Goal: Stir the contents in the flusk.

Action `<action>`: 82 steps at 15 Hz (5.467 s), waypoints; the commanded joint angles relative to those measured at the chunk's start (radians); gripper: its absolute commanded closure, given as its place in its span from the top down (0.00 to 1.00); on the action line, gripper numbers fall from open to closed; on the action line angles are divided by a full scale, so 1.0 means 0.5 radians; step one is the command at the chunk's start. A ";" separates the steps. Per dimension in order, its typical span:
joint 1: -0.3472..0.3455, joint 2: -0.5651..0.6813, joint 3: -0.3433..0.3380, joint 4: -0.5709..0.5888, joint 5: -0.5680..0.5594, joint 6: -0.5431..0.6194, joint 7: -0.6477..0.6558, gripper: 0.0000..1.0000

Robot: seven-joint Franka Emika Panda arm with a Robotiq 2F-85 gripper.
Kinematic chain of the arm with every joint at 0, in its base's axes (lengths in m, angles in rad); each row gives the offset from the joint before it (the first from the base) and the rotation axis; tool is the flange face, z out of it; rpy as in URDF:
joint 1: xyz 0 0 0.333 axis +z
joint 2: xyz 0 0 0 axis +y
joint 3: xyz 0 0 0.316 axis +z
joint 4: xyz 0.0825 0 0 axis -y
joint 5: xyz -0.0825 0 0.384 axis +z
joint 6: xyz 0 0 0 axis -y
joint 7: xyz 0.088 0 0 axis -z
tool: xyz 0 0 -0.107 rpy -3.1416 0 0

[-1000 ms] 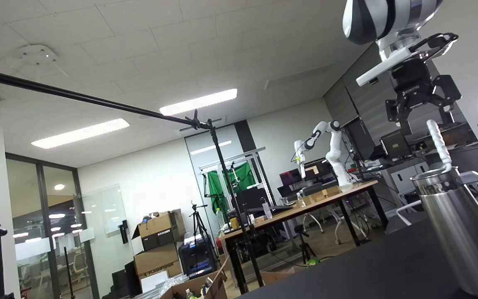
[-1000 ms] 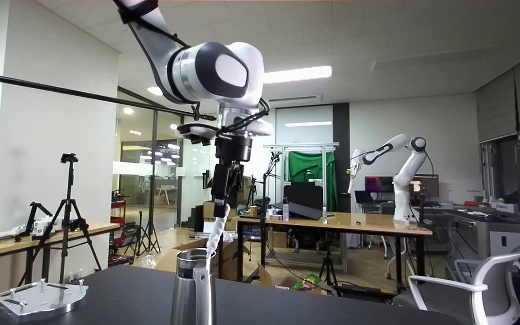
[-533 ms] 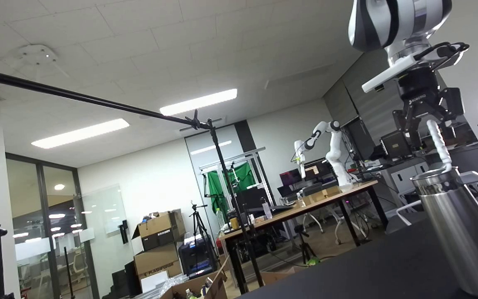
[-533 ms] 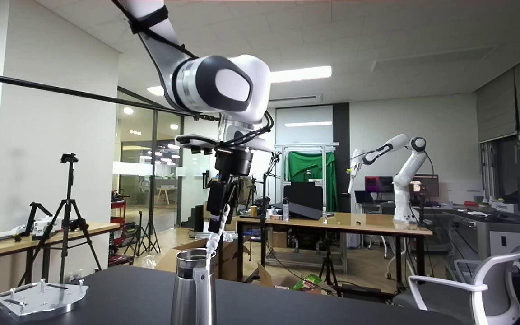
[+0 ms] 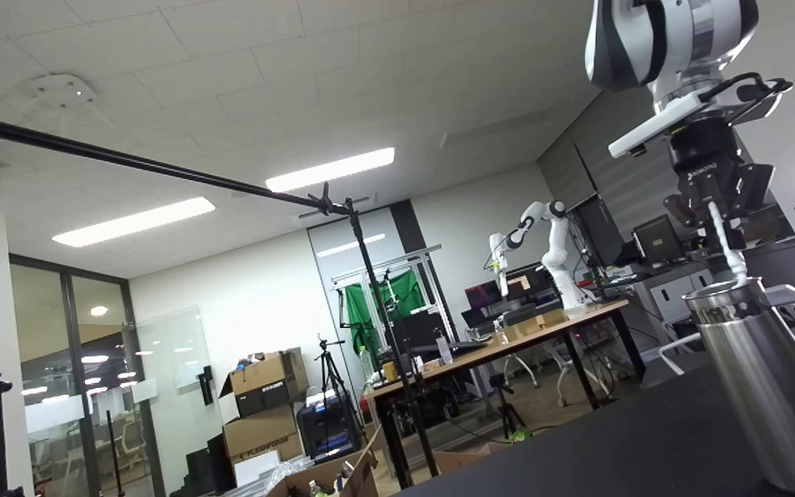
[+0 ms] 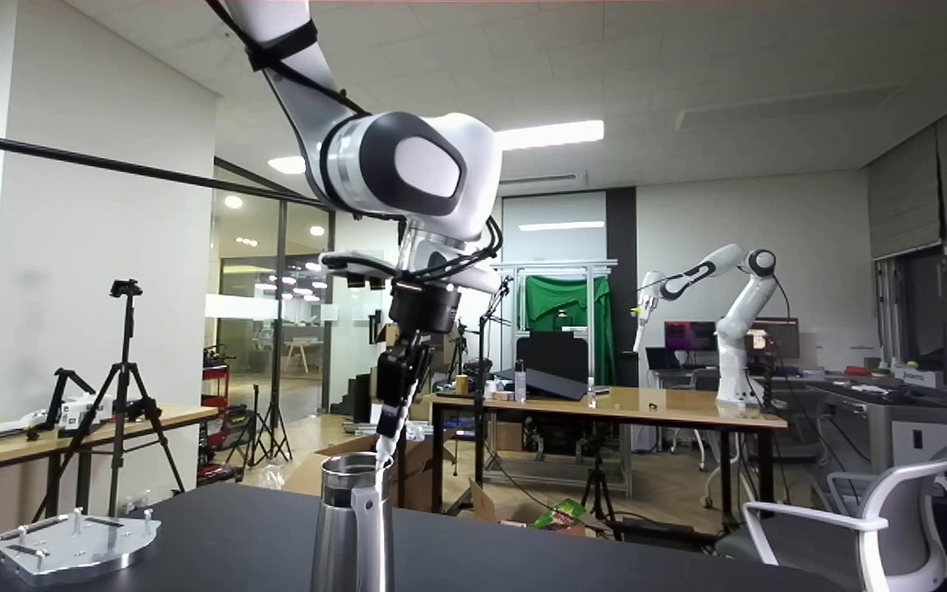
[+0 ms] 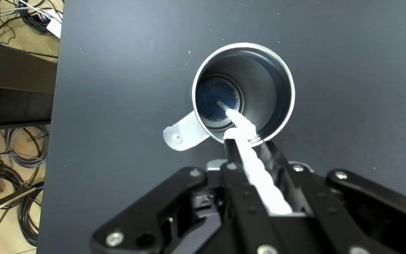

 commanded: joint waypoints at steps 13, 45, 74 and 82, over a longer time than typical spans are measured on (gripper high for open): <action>0.077 -0.572 0.099 0.242 -0.175 -0.471 -0.046 0.04; -0.030 -0.829 0.281 0.257 -0.806 -0.614 -0.155 0.04; -0.148 0.596 -0.116 0.969 -0.579 -0.755 -0.518 0.04; -0.264 1.228 -0.172 1.750 -0.338 -1.588 -0.806 0.04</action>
